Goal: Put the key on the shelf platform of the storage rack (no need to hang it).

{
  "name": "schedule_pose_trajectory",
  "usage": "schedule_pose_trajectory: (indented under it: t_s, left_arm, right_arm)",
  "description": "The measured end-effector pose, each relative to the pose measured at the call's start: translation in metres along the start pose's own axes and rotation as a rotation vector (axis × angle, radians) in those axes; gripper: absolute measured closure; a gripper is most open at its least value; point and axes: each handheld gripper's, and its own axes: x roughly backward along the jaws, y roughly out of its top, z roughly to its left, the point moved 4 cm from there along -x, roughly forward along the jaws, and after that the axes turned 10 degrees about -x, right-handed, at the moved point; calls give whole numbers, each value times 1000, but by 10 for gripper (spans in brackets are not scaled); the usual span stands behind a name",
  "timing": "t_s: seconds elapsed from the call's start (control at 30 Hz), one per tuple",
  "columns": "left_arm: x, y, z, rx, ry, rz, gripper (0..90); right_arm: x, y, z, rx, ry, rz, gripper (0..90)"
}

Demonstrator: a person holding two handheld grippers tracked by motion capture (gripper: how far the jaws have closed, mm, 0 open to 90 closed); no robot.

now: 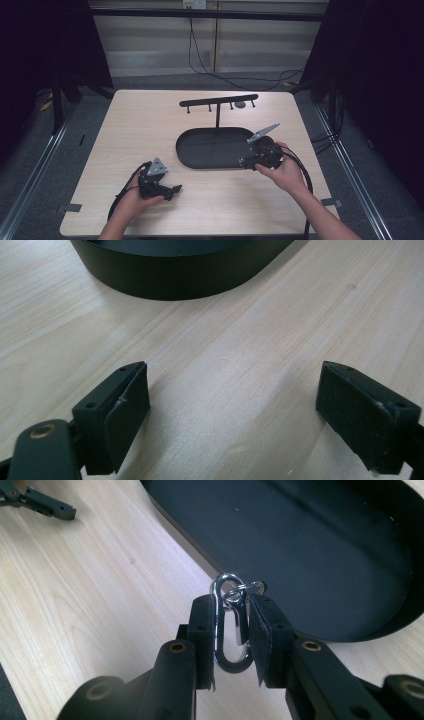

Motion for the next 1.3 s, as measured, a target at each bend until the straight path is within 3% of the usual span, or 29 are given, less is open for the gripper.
schedule_pose_trajectory:
  t_s: [0.3, 1.3]
  left_arm:
    - [0, 0, 0, 1, -1, 0, 136]
    - [0, 0, 0, -2, -2, -3, 136]
  right_arm:
    - [-2, 6, -2, -5, -15, -28, 732]
    - [-12, 22, -7, -29, -41, -36, 732]
